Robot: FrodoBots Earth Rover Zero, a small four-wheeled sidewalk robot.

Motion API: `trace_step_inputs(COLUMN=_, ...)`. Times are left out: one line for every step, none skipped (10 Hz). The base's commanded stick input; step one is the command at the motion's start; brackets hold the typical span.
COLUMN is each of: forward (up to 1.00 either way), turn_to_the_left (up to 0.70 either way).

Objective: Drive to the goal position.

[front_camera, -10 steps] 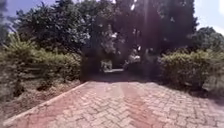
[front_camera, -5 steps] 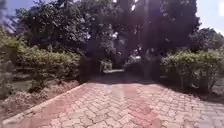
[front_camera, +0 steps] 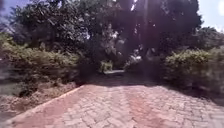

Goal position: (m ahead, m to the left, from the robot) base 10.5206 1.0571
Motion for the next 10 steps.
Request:
trace_step_inputs(forward=0.70, turn_to_the_left=0.00)
trace_step_inputs(forward=0.70, turn_to_the_left=0.00)
trace_step_inputs(forward=0.70, turn_to_the_left=0.00)
trace_step_inputs(forward=0.70, turn_to_the_left=0.00)
trace_step_inputs(forward=0.70, turn_to_the_left=0.00)
trace_step_inputs(forward=0.70, turn_to_the_left=0.00)
trace_step_inputs(forward=0.70, turn_to_the_left=-0.19)
trace_step_inputs(forward=0.70, turn_to_the_left=-0.35)
trace_step_inputs(forward=0.70, turn_to_the_left=-0.35)
trace_step_inputs(forward=0.70, turn_to_the_left=-0.31)
